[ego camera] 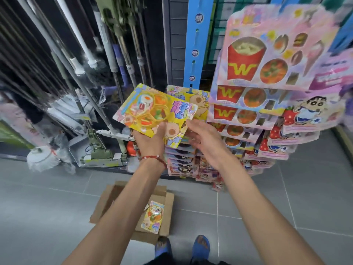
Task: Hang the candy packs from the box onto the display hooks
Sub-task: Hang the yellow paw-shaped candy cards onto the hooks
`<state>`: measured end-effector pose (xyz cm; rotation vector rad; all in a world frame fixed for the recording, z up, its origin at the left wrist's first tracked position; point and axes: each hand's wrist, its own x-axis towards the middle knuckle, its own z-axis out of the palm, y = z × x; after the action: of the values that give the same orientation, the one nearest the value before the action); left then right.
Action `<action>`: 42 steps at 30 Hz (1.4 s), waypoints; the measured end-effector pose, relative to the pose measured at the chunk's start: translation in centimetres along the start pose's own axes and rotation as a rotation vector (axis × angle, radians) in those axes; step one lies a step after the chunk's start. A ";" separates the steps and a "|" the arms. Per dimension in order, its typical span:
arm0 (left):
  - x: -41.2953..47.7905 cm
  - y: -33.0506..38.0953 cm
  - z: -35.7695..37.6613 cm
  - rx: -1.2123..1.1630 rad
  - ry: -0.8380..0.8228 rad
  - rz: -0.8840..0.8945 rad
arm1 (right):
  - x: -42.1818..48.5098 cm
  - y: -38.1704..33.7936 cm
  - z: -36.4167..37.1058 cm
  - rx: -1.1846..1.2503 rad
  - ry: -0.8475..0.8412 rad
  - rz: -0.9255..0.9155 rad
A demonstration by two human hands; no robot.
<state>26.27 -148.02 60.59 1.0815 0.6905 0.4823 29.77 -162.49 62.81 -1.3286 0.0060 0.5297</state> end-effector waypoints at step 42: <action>6.9 7.6 1.3 0.704 -0.531 0.277 | 1.8 -4.1 -1.5 -0.180 0.527 -0.319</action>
<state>31.79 -141.24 66.05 1.8961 0.2249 0.1555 33.33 -163.79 65.62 -1.5772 0.1814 -0.1011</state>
